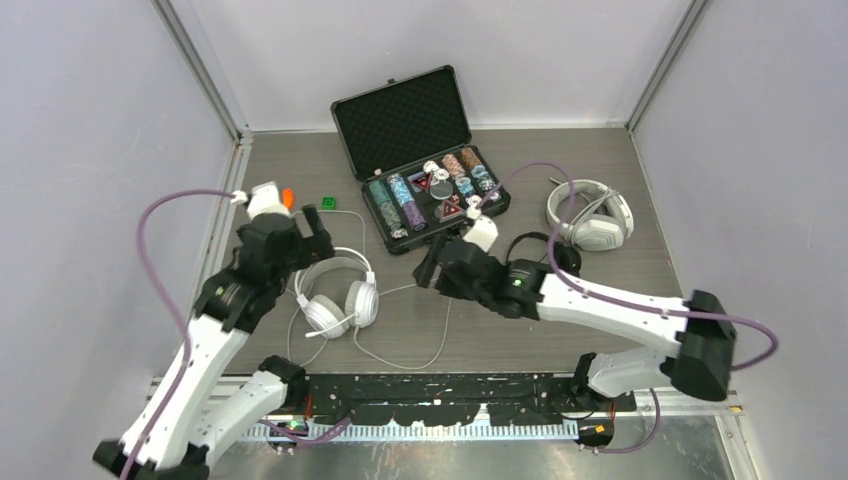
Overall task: Wrap the headphones
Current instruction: Pick up the headphones from the center of the board.
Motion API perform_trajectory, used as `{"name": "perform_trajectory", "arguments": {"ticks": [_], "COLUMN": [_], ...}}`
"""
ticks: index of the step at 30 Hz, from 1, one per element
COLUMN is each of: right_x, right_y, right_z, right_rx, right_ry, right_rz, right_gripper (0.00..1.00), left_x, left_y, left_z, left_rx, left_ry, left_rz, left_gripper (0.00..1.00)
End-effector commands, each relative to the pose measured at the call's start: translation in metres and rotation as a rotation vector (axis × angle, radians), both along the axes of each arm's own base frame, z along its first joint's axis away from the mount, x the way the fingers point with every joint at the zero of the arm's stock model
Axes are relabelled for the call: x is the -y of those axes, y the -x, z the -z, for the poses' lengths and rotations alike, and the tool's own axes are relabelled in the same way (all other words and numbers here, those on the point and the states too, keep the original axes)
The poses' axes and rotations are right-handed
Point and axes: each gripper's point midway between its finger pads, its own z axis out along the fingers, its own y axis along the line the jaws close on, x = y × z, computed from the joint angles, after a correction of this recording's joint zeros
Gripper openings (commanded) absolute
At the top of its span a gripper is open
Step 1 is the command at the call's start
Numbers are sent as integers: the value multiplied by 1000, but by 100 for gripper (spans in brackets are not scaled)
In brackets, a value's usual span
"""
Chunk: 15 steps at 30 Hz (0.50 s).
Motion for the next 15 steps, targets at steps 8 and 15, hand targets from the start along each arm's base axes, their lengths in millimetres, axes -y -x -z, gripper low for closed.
{"name": "perform_trajectory", "arguments": {"ticks": [8, 15], "right_x": [-116, -153], "right_y": [-19, -18], "right_z": [-12, 20], "right_rx": [-4, -20], "right_ry": [17, 180], "right_rz": [4, -36], "right_gripper": [77, 77], "left_x": [-74, -78], "left_y": [48, 59], "left_z": [-57, -62], "left_rx": [444, 523], "left_ry": [-196, -184], "left_rz": [-102, -91], "left_gripper": [100, 100]}}
